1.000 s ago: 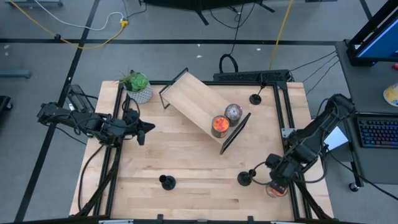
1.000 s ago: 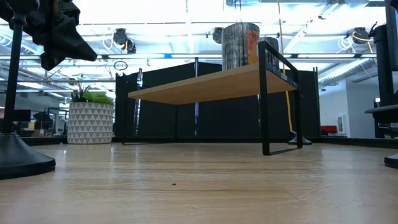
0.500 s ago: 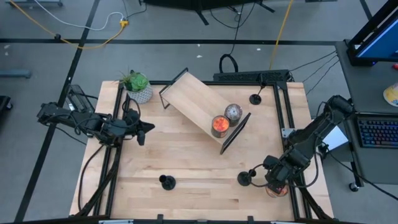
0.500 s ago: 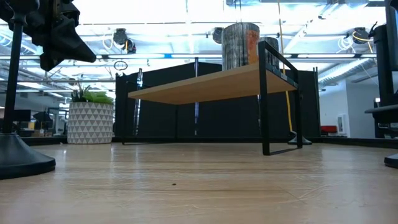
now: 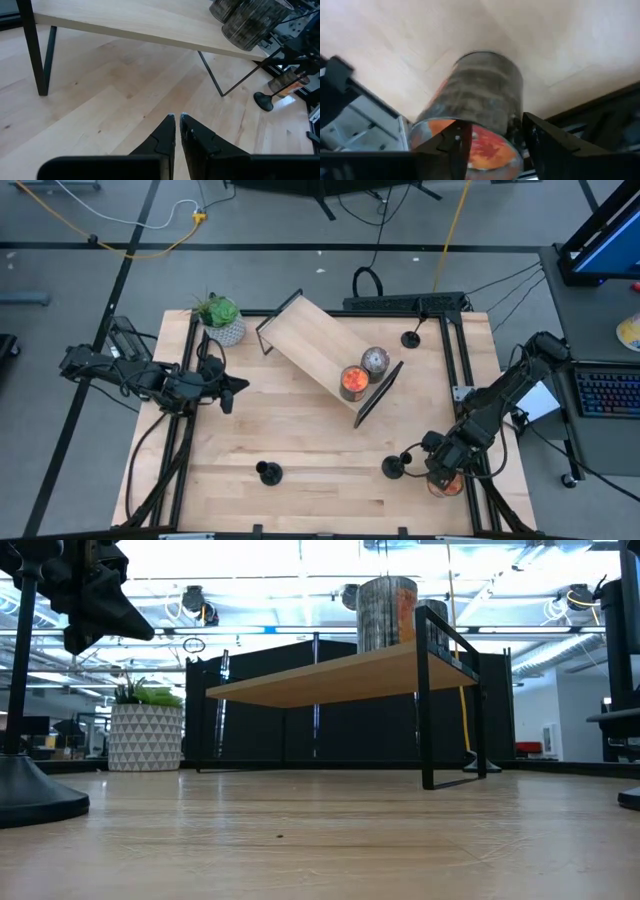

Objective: Pick & Place candle stick holders
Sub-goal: Put the orange scented candle on the shelf

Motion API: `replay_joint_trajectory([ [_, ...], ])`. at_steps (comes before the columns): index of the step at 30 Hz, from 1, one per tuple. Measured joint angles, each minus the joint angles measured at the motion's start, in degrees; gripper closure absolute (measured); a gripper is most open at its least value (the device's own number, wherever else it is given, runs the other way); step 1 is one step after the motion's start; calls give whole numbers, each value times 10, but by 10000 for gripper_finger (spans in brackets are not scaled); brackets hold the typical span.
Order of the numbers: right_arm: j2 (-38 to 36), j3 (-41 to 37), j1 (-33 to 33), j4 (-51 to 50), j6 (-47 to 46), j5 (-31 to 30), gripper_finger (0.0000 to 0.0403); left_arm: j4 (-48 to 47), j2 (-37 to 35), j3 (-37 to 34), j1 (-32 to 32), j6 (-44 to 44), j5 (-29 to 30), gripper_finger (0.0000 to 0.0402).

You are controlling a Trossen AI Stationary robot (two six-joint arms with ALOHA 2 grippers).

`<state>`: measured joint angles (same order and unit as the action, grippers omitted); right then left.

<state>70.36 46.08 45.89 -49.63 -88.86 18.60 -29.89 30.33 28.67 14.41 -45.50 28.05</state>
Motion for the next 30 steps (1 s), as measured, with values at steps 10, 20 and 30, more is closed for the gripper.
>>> replay_joint_trajectory([
  [10, 0, -5, 0, 7, -4, 1, 361, 0, 0, 0, 0, 0, 0, 369],
  [20, -3, -5, 0, 0, -20, 0, 400, 0, 0, 0, 0, 1, 0, 369],
  [30, -56, -8, -1, 13, -51, -13, 402, 0, 0, 0, 0, 0, -1, 369],
])
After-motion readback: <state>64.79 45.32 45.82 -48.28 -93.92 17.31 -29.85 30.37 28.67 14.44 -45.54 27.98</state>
